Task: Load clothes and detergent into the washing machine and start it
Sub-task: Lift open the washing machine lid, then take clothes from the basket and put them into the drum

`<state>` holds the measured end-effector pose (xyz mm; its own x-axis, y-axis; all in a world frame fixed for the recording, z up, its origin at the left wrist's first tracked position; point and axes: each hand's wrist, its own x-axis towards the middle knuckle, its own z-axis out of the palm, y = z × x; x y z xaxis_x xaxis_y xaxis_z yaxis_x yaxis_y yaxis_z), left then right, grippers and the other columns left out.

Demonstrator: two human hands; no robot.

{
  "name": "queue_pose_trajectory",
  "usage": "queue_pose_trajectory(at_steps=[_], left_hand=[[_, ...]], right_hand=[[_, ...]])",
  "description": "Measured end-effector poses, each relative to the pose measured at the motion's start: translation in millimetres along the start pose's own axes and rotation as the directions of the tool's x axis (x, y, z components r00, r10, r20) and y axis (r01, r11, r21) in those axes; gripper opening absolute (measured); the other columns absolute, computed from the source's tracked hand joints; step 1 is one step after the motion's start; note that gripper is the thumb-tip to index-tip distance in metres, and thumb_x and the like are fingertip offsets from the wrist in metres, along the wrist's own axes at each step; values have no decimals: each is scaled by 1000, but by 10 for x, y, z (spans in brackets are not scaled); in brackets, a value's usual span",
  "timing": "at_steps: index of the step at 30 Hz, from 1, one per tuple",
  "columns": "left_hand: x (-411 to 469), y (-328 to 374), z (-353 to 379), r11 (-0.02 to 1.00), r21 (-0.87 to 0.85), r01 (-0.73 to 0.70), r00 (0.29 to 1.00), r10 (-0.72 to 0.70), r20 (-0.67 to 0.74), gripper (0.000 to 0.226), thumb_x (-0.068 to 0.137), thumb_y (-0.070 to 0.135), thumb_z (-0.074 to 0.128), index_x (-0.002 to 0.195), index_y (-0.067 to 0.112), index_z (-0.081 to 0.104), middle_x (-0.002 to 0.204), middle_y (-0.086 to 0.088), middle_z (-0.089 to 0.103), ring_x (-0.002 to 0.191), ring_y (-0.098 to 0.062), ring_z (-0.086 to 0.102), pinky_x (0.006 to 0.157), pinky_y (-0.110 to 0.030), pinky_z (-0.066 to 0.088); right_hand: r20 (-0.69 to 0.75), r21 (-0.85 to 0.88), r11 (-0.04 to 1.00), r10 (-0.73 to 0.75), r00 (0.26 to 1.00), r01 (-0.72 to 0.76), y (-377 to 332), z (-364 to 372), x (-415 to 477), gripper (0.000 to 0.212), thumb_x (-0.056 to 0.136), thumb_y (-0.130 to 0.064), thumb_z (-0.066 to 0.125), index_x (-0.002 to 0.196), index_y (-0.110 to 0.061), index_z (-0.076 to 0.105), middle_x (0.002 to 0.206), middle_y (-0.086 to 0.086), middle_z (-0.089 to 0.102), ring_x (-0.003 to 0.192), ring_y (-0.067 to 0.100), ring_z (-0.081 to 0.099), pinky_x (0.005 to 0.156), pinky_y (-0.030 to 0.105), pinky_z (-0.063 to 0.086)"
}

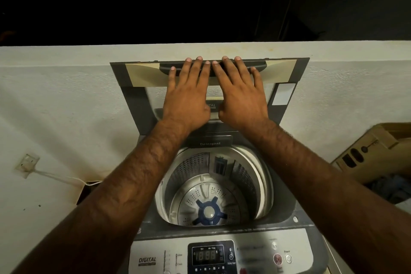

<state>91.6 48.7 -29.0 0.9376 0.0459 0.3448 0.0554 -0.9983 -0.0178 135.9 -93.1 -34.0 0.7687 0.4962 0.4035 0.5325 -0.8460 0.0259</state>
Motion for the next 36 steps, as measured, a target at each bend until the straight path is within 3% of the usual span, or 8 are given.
queue_pose_trajectory(at_steps=[10,18,28,36], left_hand=[[-364,343,-233,983,-160,-86,994,94,48,94,90,36,61,163,16,5,171,-2,1,158,-21,-2,128,-49,1],[-659,1485,-195,892,-319,-321,927,366,89,85,92,30,55,162,13,11,170,-4,8,158,-21,5,128,-48,3],[-1427,3472,-124,679,-404,-613,694,707,135,75,97,35,50,160,14,16,168,-4,16,156,-22,13,126,-45,12],[-2721,5278,216,509,-535,-675,440,859,262,77,92,34,53,159,12,22,167,-5,20,155,-22,16,125,-44,13]], right_hand=[[-5,88,988,127,992,-126,-45,-281,-510,91,83,-37,71,160,-24,24,169,4,21,157,25,14,126,56,12],[52,105,902,415,908,-418,621,-628,-1610,82,77,-33,53,156,-23,35,166,3,30,153,22,27,124,52,18],[84,23,696,713,696,-717,1640,-959,-3519,74,81,-29,67,151,-23,42,164,2,34,151,21,30,124,52,21],[252,58,420,872,420,-906,2310,-1048,-5664,80,77,-21,61,153,-19,38,164,5,34,150,23,33,121,50,27]])
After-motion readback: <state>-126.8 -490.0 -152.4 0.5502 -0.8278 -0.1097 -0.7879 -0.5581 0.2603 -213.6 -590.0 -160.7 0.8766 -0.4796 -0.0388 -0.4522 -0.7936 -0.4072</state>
